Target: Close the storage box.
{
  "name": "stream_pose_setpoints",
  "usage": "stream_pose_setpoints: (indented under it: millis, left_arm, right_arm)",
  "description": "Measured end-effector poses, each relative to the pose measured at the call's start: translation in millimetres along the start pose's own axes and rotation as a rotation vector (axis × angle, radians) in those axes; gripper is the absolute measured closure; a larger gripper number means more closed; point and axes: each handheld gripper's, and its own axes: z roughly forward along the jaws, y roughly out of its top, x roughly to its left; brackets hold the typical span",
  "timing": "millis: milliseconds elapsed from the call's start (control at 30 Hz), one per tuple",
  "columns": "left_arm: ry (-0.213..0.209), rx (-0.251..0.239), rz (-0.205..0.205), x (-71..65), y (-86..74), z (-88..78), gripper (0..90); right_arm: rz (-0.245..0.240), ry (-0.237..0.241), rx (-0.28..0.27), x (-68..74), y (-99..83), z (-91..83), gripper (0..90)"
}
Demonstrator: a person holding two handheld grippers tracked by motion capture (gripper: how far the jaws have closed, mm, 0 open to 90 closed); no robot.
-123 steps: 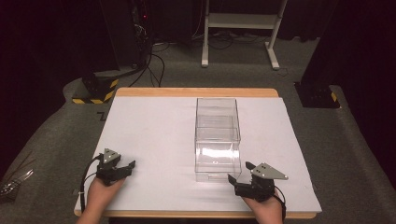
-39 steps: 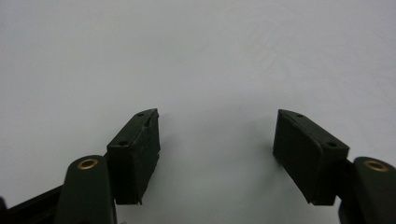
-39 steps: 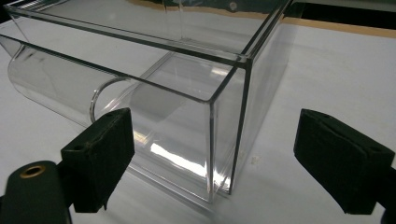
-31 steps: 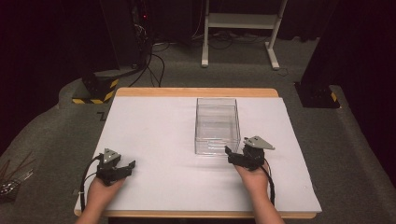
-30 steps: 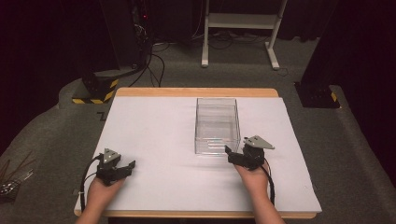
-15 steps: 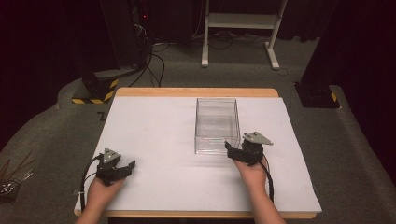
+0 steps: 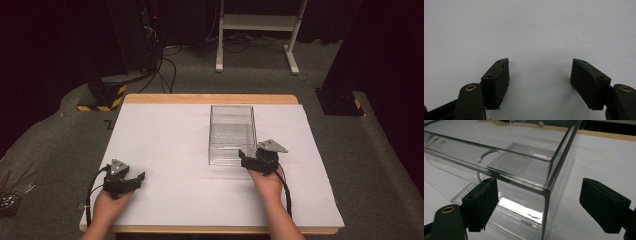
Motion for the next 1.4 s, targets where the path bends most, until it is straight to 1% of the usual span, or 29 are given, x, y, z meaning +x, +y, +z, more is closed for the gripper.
stream_pose_setpoints:
  millis: [333,667,867,1067,1133,1300,1400]
  left_arm:
    - [0.0,-0.001,-0.003,-0.7,-0.2,0.1,31.5]
    - [0.005,-0.002,0.0,-1.2,-0.3,0.0,31.5]
    - [0.007,-0.006,-0.003,-1.7,-0.5,0.0,31.6]
    - [0.007,-0.007,-0.003,-1.7,-0.7,0.0,31.5]
    - [0.006,-0.007,-0.004,-1.7,-0.7,0.0,31.5]
    - [0.007,-0.007,-0.004,-1.7,-0.7,0.0,31.6]
    - [0.006,-0.007,-0.004,-1.7,-0.7,0.0,31.6]
  right_arm:
    - [0.0,0.011,0.003,1.6,-6.2,-9.5,17.5]
    - [-0.011,0.028,-0.009,0.9,-16.4,-30.8,17.4]
    - [-0.014,0.03,-0.011,-2.8,-24.4,-46.1,17.5]
    - [-0.013,0.007,0.007,-16.1,-34.6,-62.7,17.4]
    - [-0.014,-0.009,0.015,-23.3,-38.2,-68.3,17.4]
    - [0.009,-0.048,0.045,-43.2,-49.8,-81.7,17.4]
    - [0.015,-0.063,0.065,-50.8,-55.8,-86.0,17.1]
